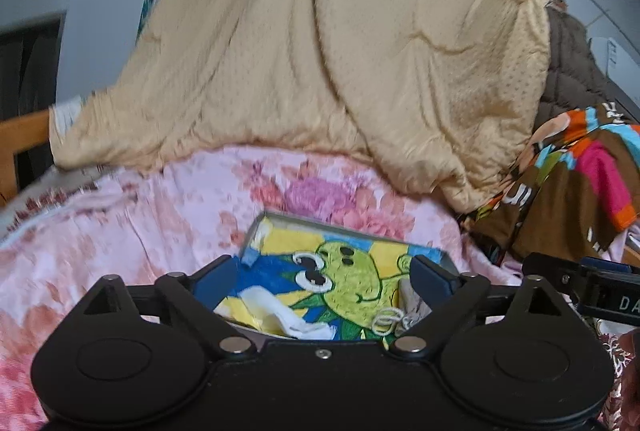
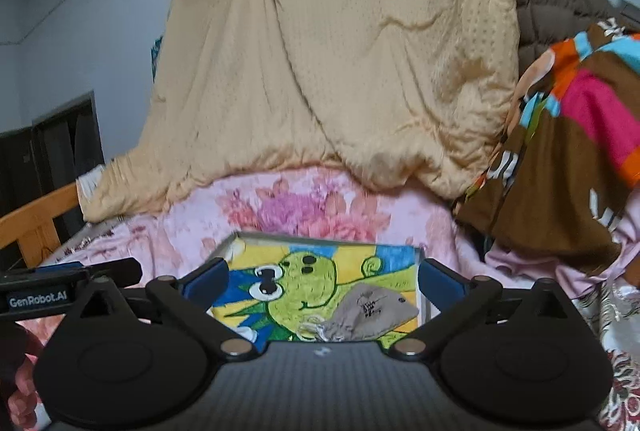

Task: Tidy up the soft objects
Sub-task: 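Open both tools to drop the pouch and cloth into the tray, then move both tools back over the pile of soft items, then grasp the black striped cloth with the right tool while the left tool grasps a white cloth, then lift and carry the black cloth and white cloth over the frog-printed tray, then lower both held cloths into the tray and open both tools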

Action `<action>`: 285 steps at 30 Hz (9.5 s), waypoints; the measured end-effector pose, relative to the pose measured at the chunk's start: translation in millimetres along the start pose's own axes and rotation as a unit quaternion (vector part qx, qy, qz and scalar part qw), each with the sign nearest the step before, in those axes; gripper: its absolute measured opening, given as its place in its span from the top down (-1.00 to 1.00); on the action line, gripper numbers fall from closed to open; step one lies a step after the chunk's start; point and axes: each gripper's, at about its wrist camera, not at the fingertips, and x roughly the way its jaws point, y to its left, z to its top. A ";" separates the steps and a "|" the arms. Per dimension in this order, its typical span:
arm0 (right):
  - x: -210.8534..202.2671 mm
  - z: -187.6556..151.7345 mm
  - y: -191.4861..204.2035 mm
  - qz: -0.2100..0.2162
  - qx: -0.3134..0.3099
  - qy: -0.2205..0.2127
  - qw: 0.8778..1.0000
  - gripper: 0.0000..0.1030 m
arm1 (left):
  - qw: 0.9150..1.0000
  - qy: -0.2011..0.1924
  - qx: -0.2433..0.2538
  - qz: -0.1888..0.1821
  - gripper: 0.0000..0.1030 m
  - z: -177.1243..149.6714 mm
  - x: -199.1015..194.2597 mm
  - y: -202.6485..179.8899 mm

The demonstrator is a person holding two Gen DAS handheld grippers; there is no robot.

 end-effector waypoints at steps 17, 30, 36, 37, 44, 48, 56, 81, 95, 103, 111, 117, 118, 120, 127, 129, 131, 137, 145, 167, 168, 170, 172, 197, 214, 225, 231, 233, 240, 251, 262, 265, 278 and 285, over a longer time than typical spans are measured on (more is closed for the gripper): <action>-67.7 -21.4 5.7 -0.009 0.019 -0.056 0.998 -1.00 | 0.999 -0.047 -0.004 0.017 -0.98 0.6 -80.0 -8.2; -115.0 -50.7 25.5 -0.008 -0.001 -0.070 0.997 -1.00 | 0.999 -0.033 0.040 0.002 -0.98 -39.9 -141.2 11.8; -127.4 -56.5 34.1 0.001 -0.008 -0.064 0.998 -1.00 | 0.998 -0.021 0.058 -0.001 -0.98 -56.7 -163.5 27.4; -128.7 -57.5 35.9 0.001 -0.011 -0.065 0.998 -1.00 | 0.998 -0.020 0.060 -0.001 -0.98 -58.5 -166.1 28.5; -141.3 -64.9 44.8 0.000 -0.022 -0.065 0.998 -1.00 | 0.998 -0.024 0.054 -0.004 -0.98 -60.6 -175.2 35.0; -147.6 -68.4 46.7 0.000 -0.021 -0.061 0.998 -1.00 | 0.998 -0.028 0.055 -0.004 -0.98 -61.8 -180.1 36.6; -151.4 -78.1 53.6 0.016 -0.030 -0.011 0.999 -1.00 | 0.998 0.023 0.060 -0.014 -0.98 -67.4 -183.8 47.9; -128.4 -123.8 108.0 0.087 -0.152 0.153 0.972 -0.99 | 0.983 0.167 0.078 0.001 -0.98 -94.4 -156.0 72.5; -105.7 -149.9 123.4 0.152 -0.173 0.273 0.934 -0.99 | 0.972 0.223 0.053 -0.055 -0.98 -98.2 -145.3 72.9; -91.0 -163.1 124.5 0.161 -0.163 0.323 0.918 -0.99 | 0.962 0.252 0.067 -0.086 -0.98 -111.8 -135.2 63.7; -79.7 -167.3 120.5 0.153 -0.141 0.348 0.914 -0.99 | 0.949 0.294 0.000 -0.112 -0.90 -120.5 -117.4 67.0; -73.4 -171.6 119.3 0.150 -0.126 0.358 0.913 -0.99 | 0.939 0.319 -0.051 -0.121 -0.72 -129.0 -108.5 72.0; -73.0 -172.1 119.5 0.150 -0.125 0.357 0.913 -0.99 | 0.938 0.320 -0.054 -0.119 -0.65 -130.1 -107.2 72.2; -73.6 -172.5 120.4 0.152 -0.127 0.356 0.913 -0.99 | 0.938 0.319 -0.060 -0.116 -0.58 -131.5 -105.4 72.8; -73.8 -172.1 121.9 0.149 -0.127 0.349 0.916 -0.99 | 0.937 0.321 -0.054 -0.125 -0.39 -134.4 -101.9 69.2; -73.7 -172.3 121.5 0.147 -0.127 0.347 0.917 -0.99 | 0.936 0.323 -0.056 -0.125 -0.31 -134.9 -101.4 69.6; -73.4 -173.4 122.0 0.149 -0.125 0.347 0.918 -0.99 | 0.935 0.326 -0.060 -0.123 -0.08 -135.3 -101.0 70.6; -69.4 -179.8 127.8 0.160 -0.125 0.355 0.913 -0.99 | 0.932 0.332 -0.078 -0.126 0.16 -136.5 -100.2 73.4; -63.0 -191.8 133.3 0.156 -0.128 0.368 0.908 -0.86 | 0.936 0.331 -0.064 -0.103 0.23 -137.3 -103.4 70.7; -65.2 -196.1 135.5 0.157 -0.135 0.377 0.903 0.32 | 0.934 0.340 -0.036 -0.102 0.31 -142.9 -102.1 66.8; -65.4 -195.9 135.2 0.156 -0.136 0.376 0.903 0.37 | 0.935 0.339 -0.036 -0.101 0.36 -142.4 -102.3 67.3; -66.1 -195.2 135.2 0.156 -0.136 0.375 0.904 0.51 | 0.936 0.336 -0.034 -0.101 0.55 -141.0 -102.0 68.3; -67.3 -193.7 134.7 0.159 -0.134 0.372 0.905 0.59 | 0.937 0.333 -0.032 -0.101 0.65 -140.0 -103.0 68.4; -97.8 -158.6 140.2 0.215 -0.130 0.233 0.939 0.69 | 0.990 0.126 -0.025 -0.061 0.79 -97.1 -150.3 66.9; -127.6 -125.6 130.5 0.205 -0.130 0.084 0.967 0.69 | 0.997 0.000 -0.061 -0.048 0.79 -78.9 -183.2 75.5; -128.2 -106.1 102.1 0.167 -0.079 0.046 0.982 0.68 | 0.995 -0.035 -0.066 -0.068 0.79 -71.4 -191.5 75.0; -119.0 -90.3 89.2 0.145 -0.067 0.021 0.987 0.68 | 0.995 -0.027 -0.074 -0.058 0.79 -61.3 -166.1 70.7; -111.0 -84.3 85.7 0.142 -0.066 0.009 0.988 0.68 | 0.995 -0.030 -0.076 -0.057 0.79 -55.4 -152.8 67.2; -51.0 -62.3 60.5 0.114 -0.029 -0.013 0.993 0.68 | 0.993 -0.029 -0.094 -0.062 0.79 -35.0 -90.8 49.7; 44.6 -34.9 23.4 0.072 0.043 -0.017 0.996 0.68 | 0.994 0.003 -0.100 -0.050 0.79 -10.4 25.6 36.9; 108.7 -35.3 -7.0 0.031 0.081 0.021 0.996 0.68 | 0.994 0.043 -0.096 -0.032 0.79 -11.1 103.3 21.4; 118.5 -38.1 -12.4 0.028 0.094 0.032 0.995 0.68 | 0.993 0.054 -0.101 -0.030 0.79 -15.8 114.4 19.0; 139.8 -45.2 -23.3 0.037 0.144 0.076 0.986 0.68 | 0.988 0.102 -0.113 -0.027 0.79 -34.3 136.5 14.3; 146.3 -51.7 -22.5 0.028 0.139 0.094 0.985 0.66 | 0.987 0.123 -0.103 -0.015 0.78 -38.0 142.8 13.6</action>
